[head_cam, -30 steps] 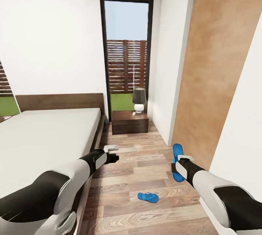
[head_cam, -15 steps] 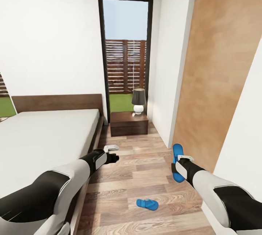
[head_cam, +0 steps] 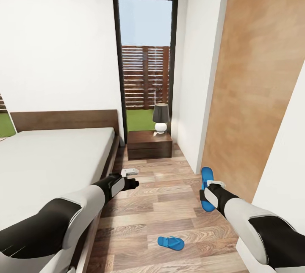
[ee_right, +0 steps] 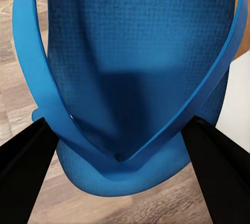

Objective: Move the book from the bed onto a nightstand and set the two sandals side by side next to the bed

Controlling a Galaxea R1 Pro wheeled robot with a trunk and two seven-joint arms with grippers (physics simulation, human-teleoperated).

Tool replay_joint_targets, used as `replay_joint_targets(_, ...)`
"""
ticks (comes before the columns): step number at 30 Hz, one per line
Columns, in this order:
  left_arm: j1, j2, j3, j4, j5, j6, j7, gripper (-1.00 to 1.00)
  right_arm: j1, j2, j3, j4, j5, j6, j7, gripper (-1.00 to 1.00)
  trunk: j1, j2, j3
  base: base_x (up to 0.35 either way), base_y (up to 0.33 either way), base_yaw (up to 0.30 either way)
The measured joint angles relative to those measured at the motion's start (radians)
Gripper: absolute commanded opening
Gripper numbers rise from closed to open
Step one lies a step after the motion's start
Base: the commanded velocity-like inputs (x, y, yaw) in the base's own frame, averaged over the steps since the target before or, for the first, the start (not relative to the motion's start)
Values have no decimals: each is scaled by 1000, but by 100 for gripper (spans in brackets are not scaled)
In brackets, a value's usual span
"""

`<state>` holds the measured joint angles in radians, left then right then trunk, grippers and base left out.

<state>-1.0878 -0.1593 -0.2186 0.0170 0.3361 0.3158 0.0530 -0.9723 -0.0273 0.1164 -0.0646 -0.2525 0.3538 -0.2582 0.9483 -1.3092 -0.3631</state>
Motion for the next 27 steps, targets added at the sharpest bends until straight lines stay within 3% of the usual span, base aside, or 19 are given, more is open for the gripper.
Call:
replay_joint_targets(21, 0, -6, 2, -14, -1, 18, -32, 100, 0, -1, 1, -4, -2, -1, -1, -100, 0, 0, 0, 1, 0, 0)
replay_joint_targets(24, -1, -13, 3, -42, 0, 63, -29, 100, 0, -1, -1, -7, -2, -1, -1, -100, 0, 0, -2, 0, 0, 24)
replay_joint_targets(27, -1, -15, 3, -110, 1, 150, -25, 100, 0, 2, -2, -16, -2, 0, -2, -100, 0, 0, -5, 0, 0, 48)
